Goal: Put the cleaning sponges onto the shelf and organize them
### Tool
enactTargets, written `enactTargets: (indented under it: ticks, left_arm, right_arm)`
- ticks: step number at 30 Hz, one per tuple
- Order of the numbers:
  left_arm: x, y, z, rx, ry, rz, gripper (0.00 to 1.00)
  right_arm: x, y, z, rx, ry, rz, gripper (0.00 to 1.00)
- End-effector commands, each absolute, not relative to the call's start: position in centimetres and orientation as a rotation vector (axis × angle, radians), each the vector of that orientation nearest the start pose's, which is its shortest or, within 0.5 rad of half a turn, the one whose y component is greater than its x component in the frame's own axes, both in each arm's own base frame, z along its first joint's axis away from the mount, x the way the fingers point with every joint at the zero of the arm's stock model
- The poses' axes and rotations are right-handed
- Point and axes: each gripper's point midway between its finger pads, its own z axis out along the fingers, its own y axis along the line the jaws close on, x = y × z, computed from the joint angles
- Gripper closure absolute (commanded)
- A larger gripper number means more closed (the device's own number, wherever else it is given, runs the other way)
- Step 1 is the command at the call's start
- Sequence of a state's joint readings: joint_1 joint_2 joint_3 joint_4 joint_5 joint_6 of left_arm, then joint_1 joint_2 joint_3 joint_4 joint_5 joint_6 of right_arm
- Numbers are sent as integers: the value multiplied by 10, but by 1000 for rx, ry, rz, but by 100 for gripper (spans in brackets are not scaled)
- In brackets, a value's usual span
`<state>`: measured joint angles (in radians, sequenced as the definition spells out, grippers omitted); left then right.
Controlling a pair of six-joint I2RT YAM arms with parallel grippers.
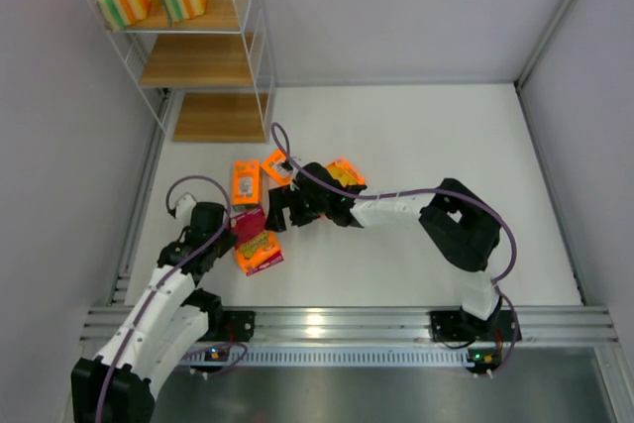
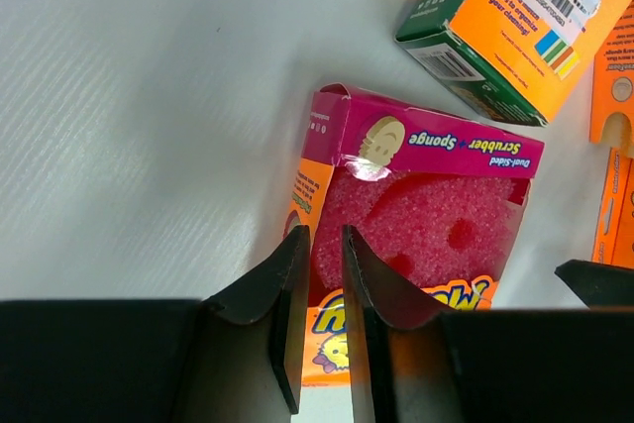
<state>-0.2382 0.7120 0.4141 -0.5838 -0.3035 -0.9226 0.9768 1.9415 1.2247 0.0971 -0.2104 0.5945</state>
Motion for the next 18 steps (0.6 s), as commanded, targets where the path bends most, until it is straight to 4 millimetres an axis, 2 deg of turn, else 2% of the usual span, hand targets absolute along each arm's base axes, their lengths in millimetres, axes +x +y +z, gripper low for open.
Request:
enactTargets:
  ticks: [1,9,18]
  left_arm:
    - [209,-36,69,-932,2218,-215,75]
    - [191,-42,46,-1001,2290,-234,79]
    - [190,-44,52,-1000,2288,-259,78]
  right_arm:
    - [254,463,92,-570,2290,1047,9]
    - [257,458,89,-562,2304,1029,8]
    - [258,458,86,-573,2312,1024,8]
